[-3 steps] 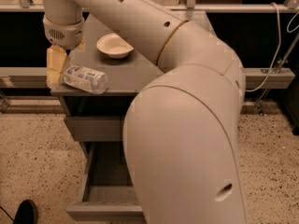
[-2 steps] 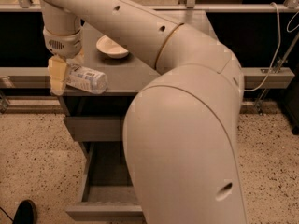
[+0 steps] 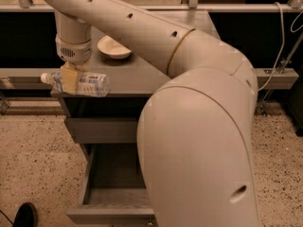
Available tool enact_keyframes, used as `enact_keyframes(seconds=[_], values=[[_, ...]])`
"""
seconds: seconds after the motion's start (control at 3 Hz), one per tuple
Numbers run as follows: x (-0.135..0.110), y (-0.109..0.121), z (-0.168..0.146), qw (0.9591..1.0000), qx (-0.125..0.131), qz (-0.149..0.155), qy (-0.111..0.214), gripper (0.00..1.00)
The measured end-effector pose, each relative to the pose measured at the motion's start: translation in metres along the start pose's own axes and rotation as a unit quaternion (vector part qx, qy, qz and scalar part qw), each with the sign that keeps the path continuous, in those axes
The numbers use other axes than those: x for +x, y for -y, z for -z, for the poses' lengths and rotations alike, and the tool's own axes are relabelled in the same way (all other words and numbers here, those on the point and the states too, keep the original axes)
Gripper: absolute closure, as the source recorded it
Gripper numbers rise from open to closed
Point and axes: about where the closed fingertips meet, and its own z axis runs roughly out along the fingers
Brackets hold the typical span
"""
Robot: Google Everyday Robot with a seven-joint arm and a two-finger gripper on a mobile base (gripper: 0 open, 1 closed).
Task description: Place blue plastic bottle into middle drawer
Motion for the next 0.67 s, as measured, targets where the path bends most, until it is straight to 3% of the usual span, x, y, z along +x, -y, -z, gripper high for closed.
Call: enact_keyframes(seconds=[0.33,0.67], values=[[0.008,0.001,0.011,0.9994,0.004,0.017,0.031,0.88],[0.022,-0.019,0.042,0.9938,0.012,0.068,0.087,1.00]])
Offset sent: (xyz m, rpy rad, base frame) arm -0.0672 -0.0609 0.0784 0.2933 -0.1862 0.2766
